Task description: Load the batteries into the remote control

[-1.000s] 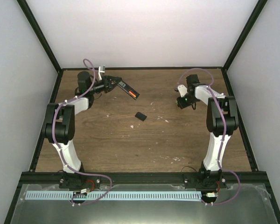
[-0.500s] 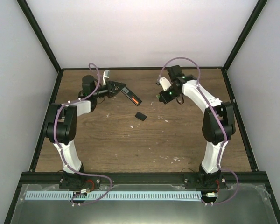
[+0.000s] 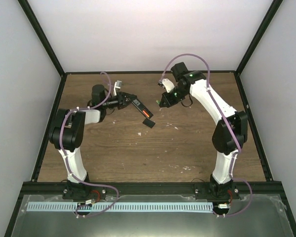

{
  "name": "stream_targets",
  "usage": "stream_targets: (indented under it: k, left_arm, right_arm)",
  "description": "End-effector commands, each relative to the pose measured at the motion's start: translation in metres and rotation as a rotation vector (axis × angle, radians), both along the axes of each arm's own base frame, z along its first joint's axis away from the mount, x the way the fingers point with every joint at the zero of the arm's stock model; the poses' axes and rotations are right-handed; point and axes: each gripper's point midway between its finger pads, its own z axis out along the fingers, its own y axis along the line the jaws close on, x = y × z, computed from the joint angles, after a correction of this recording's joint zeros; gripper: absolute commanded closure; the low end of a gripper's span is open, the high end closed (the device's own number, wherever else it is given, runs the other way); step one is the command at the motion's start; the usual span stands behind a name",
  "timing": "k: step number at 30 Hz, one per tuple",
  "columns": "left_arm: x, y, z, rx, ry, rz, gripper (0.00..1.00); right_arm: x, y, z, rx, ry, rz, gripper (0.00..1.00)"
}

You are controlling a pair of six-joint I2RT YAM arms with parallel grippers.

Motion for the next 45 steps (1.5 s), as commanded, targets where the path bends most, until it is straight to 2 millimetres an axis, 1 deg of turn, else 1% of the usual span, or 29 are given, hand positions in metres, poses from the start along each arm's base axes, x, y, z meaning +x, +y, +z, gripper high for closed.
stream_targets:
  k: [1,5,8,16,22,27,35,45]
  left_arm:
    - [-0.009,-0.008,-0.005,0.000,-0.039,-0.040,1.00]
    - [-0.010,-0.010,-0.007,0.007,-0.036,-0.032,1.00]
    - [-0.012,-0.011,-0.007,0.001,-0.039,-0.025,1.00]
    - [-0.016,-0.016,-0.004,-0.047,-0.017,-0.010,1.00]
    - [-0.018,-0.017,-0.004,-0.056,-0.009,-0.009,1.00]
    - [-0.021,-0.019,-0.005,-0.056,0.000,-0.011,1.00]
    - [-0.023,-0.019,-0.004,-0.061,0.006,-0.007,1.00]
    - [-0.023,-0.019,-0.004,-0.060,0.014,0.003,1.00]
  right_arm:
    - [-0.028,0.022,0.010,0.038,0.086,0.036,0.99]
    - [-0.039,0.037,0.003,0.021,0.119,0.068,0.99]
    - [-0.043,0.041,-0.001,0.013,0.144,0.070,0.99]
    - [-0.041,0.040,-0.006,-0.020,0.180,0.042,0.99]
    - [-0.046,0.042,-0.011,-0.022,0.199,0.054,0.99]
    - [-0.051,0.043,-0.019,-0.040,0.216,0.060,0.99]
    - [-0.054,0.042,-0.032,-0.076,0.229,0.065,0.99]
    - [-0.058,0.038,-0.044,-0.107,0.240,0.068,0.99]
